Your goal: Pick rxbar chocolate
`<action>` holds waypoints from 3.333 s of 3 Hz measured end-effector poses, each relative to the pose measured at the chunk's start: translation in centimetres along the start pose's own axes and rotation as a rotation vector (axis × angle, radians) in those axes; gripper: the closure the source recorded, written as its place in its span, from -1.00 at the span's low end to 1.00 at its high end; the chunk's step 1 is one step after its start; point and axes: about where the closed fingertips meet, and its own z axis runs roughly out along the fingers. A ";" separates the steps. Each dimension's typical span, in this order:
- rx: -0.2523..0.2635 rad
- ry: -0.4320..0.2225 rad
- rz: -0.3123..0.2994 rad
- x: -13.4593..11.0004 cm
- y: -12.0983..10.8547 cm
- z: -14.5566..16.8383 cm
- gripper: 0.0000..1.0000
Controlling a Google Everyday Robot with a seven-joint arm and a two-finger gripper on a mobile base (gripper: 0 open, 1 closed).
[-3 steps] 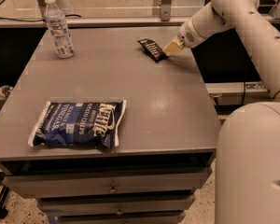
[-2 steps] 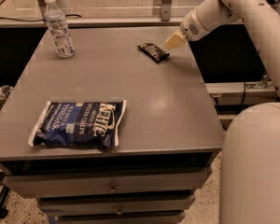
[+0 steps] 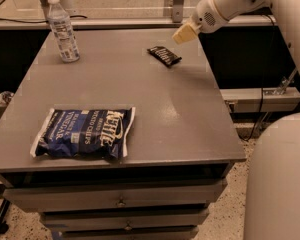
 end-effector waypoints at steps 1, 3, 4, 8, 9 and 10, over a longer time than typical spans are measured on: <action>-0.016 0.032 0.010 1.8 0.3 1.5 0.20; 0.019 0.025 0.066 2.7 -1.3 4.0 -0.73; 0.025 0.016 0.096 2.8 -1.6 5.2 -1.00; 0.074 0.005 0.102 5.0 -4.1 7.9 -0.22; 0.079 0.013 0.111 6.0 -4.0 8.0 0.25; 0.079 0.013 0.111 5.7 -4.1 7.7 0.71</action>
Offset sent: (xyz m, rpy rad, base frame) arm 0.0177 -0.0139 -0.0571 -0.0186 0.0458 -0.0791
